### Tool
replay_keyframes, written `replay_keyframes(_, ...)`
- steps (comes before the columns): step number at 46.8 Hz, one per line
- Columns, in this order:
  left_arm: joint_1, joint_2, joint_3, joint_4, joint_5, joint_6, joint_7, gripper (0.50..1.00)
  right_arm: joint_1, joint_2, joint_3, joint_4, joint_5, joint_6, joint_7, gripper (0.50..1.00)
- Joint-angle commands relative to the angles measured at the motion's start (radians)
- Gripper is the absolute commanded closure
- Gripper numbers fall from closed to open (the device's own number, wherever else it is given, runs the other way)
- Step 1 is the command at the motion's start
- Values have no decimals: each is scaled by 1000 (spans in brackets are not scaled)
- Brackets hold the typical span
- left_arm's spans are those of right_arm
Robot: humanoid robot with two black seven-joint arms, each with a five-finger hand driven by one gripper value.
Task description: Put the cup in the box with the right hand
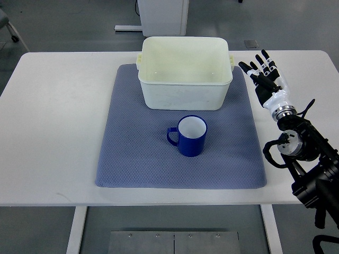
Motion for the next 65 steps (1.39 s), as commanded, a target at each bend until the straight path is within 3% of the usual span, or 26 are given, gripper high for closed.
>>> replay_keyframes(1, 0, 0, 0, 0, -1, 0, -1, 500, 1, 0, 0, 0, 0, 0, 0, 500)
replay_keyframes(22, -3, 0, -3, 0, -1, 0, -1, 500, 0, -2, 0, 2, 0, 0, 1, 500)
replay_keyframes(39, 3, 0, 0, 0, -1, 0, -1, 500, -6, 0, 0, 0, 0, 0, 104, 500)
replay_keyframes(65, 3, 0, -3, 0, -1, 0, -1, 500, 9, -3, -86, -3, 0, 0, 95, 500)
